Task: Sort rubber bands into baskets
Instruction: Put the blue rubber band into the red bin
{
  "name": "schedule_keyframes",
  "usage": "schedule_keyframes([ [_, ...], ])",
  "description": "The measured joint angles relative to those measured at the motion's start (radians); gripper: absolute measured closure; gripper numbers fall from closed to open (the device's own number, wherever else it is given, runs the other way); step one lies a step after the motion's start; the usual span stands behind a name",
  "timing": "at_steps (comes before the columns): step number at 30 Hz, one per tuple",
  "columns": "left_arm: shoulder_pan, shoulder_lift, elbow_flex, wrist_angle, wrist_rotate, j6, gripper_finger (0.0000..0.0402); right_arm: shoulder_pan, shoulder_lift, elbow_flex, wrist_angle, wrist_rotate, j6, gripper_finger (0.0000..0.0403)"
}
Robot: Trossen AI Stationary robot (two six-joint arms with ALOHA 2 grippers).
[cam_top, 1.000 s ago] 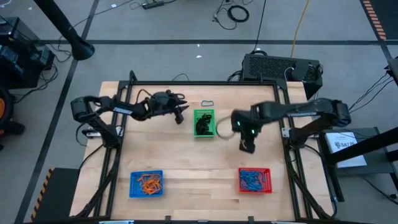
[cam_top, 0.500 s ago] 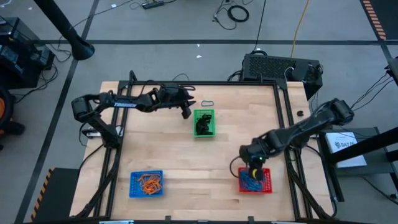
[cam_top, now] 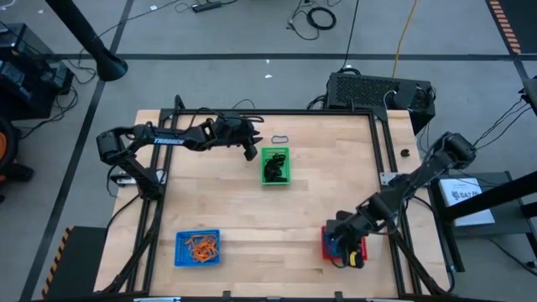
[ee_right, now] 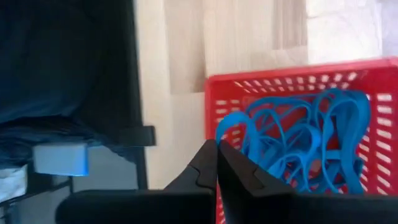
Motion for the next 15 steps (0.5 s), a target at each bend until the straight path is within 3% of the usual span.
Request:
schedule_keyframes([
  [9, -0.016, 0.000, 0.000, -0.014, 0.001, -0.024, 0.0279, 0.010, 0.013, 0.000, -0.103, 0.131, 0.018, 0.0402],
  [15, -0.032, 0.000, 0.000, -0.033, 0.005, -0.023, 0.0279, -0.016, 0.013, 0.000, -0.208, 0.134, 0.012, 0.0402],
])
